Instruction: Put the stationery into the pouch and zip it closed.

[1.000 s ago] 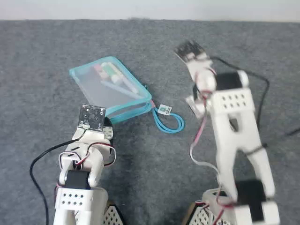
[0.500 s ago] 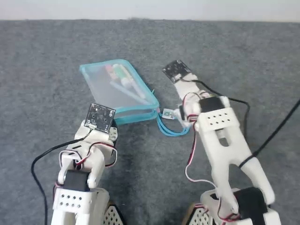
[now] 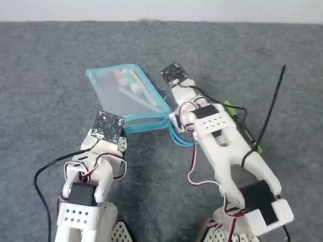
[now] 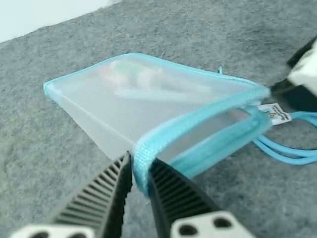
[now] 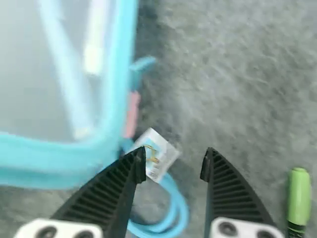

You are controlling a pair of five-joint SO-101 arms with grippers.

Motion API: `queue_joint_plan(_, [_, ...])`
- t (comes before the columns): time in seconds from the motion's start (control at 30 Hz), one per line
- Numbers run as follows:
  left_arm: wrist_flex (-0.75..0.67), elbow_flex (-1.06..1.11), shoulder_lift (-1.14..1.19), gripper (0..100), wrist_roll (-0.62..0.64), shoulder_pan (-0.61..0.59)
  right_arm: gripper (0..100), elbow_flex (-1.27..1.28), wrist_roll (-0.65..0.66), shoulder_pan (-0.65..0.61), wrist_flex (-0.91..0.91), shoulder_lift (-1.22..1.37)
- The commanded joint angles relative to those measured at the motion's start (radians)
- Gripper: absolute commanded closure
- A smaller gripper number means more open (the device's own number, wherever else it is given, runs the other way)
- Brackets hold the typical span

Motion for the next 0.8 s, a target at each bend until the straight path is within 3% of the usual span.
queue_joint_plan(0.0, [-0.043,-0.028,-0.017,99,-0.011,0.044,80.1,-0.06,-0.049,-0.084,-0.027,-0.008])
queue_joint_plan(0.27, [-0.043,-0.027,-0.014,99,-0.011,0.048,80.1,-0.066,-0.054,-0.163,-0.025,-0.033])
queue_joint_plan(0.57, [-0.049,-0.012,-0.015,99,-0.011,0.049,80.0,-0.035,-0.103,-0.246,0.053,-0.283])
queue_joint_plan(0.77, [-0.046,-0.013,-0.017,99,0.038,0.038,80.0,-0.032,-0.101,-0.328,0.036,-0.254])
